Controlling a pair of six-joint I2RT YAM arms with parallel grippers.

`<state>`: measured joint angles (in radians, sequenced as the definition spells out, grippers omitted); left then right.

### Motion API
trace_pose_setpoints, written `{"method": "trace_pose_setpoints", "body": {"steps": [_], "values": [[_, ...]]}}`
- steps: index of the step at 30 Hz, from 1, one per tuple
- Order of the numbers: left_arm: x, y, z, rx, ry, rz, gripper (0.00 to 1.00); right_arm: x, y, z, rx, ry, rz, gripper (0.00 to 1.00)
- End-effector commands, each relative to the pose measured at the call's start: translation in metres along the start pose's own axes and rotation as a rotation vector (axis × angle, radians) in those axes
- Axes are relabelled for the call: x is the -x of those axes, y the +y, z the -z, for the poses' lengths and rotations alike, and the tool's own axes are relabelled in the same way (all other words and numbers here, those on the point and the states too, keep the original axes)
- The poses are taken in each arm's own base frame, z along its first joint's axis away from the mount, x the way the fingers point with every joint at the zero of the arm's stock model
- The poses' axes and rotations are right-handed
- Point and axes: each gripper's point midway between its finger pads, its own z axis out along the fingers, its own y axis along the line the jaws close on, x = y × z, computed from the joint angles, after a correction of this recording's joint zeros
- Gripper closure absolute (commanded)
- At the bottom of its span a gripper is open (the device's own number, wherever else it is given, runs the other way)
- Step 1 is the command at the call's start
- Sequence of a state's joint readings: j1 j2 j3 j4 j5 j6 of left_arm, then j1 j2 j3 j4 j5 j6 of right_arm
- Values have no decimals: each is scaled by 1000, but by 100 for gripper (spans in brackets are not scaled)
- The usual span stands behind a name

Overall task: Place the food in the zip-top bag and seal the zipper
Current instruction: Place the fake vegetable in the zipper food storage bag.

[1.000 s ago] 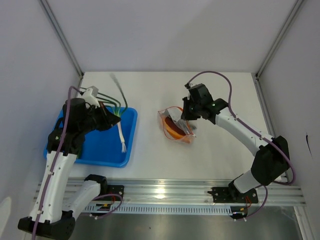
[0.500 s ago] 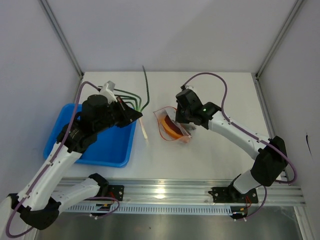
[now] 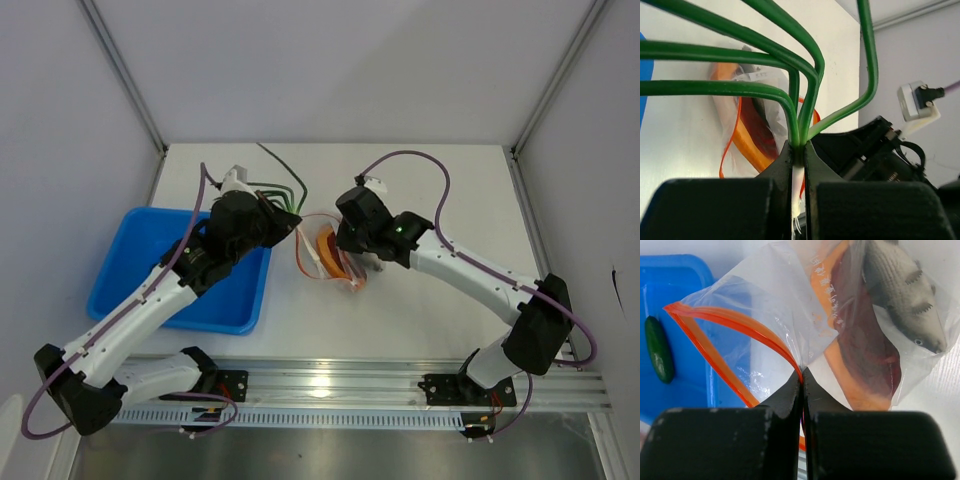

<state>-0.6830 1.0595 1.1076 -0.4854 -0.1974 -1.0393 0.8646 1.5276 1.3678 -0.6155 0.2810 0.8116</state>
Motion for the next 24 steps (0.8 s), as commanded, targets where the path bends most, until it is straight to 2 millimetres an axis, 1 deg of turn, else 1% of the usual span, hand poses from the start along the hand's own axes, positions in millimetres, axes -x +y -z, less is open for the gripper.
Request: {"method": "trace_pose_setpoints", "body": {"steps": [1, 2, 3, 5, 6, 11, 15, 17, 21, 24], "values": [[15, -10, -8, -30, -98, 17, 99, 30, 34, 30, 121, -75, -91, 100], [15, -10, -11, -28, -106, 10, 100, 30, 37, 31, 129, -70, -91, 100], [14, -6, -17, -2, -112, -4, 99, 29, 40, 33, 138, -69, -92, 100], [10, -1, -23, 24, -111, -17, 99, 26, 46, 37, 154, -71, -85, 100], [6, 2, -30, 36, -97, -23, 100, 25, 46, 37, 154, -68, -85, 100], [-6, 8, -40, 72, -73, -34, 99, 19, 48, 37, 153, -61, -93, 100], [-12, 14, -48, 94, -76, -43, 99, 17, 57, 41, 190, -55, -106, 100], [-17, 16, -52, 97, -60, -57, 99, 19, 58, 43, 194, -61, -110, 100], [-36, 18, -58, 88, 22, -84, 100, 23, 57, 45, 189, -81, -113, 100], [-57, 23, -62, 92, 118, -104, 99, 27, 58, 45, 191, -98, -120, 100]]}}
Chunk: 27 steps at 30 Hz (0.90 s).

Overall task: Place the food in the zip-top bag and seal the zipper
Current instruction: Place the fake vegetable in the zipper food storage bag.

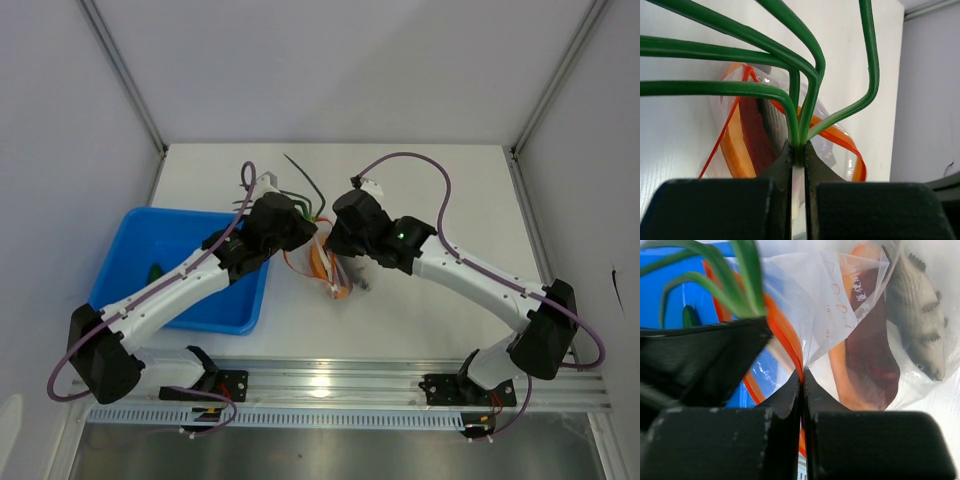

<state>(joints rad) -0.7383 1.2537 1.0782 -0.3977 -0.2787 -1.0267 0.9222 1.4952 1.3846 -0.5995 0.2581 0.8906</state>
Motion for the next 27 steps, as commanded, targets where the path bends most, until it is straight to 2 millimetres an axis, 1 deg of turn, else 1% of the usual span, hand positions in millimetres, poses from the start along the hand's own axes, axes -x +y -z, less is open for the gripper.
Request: {"method": "trace_pose_setpoints", "body": {"steps": [1, 2, 4, 5, 8, 11, 14, 16, 17, 18, 20, 21, 22, 23, 24, 25, 27], "values": [[-24, -4, -6, -28, 102, -47, 99, 33, 29, 22, 95, -113, -58, 100], [-34, 2, -7, -16, 144, -57, 99, 35, 29, 22, 93, -121, -58, 100], [-43, 5, -6, -10, 184, -63, 99, 37, 29, 23, 92, -130, -63, 100], [-50, 7, -4, -11, 219, -66, 99, 38, 29, 24, 93, -136, -64, 100], [-56, 13, 4, -19, 241, -65, 99, 40, 28, 24, 87, -146, -69, 100], [-52, 13, 16, -48, 223, -65, 99, 41, 25, 24, 78, -153, -64, 100], [-41, 13, 32, -63, 187, -76, 99, 41, 24, 23, 73, -153, -61, 100], [-29, 12, 47, -91, 132, -69, 100, 40, 23, 23, 71, -153, -57, 100], [-30, 17, 49, -99, 121, -83, 99, 40, 22, 22, 70, -152, -50, 100], [-20, 9, 60, -145, 82, -71, 100, 39, 20, 20, 65, -150, -49, 100], [-13, 7, 67, -164, 53, -83, 100, 36, 19, 19, 66, -145, -38, 100], [-11, 3, 70, -181, 54, -96, 99, 35, 18, 17, 62, -140, -37, 100], [-15, 9, 71, -159, 73, -129, 100, 34, 18, 16, 62, -138, -34, 100], [-11, 2, 75, -170, 78, -136, 99, 33, 19, 15, 63, -136, -30, 100], [-14, 1, 74, -167, 98, -148, 100, 34, 20, 15, 65, -137, -27, 100], [-23, 3, 73, -164, 143, -171, 100, 33, 19, 13, 64, -136, -25, 100], [-28, 3, 72, -171, 172, -180, 99, 36, 21, 14, 69, -144, -20, 100]]}}
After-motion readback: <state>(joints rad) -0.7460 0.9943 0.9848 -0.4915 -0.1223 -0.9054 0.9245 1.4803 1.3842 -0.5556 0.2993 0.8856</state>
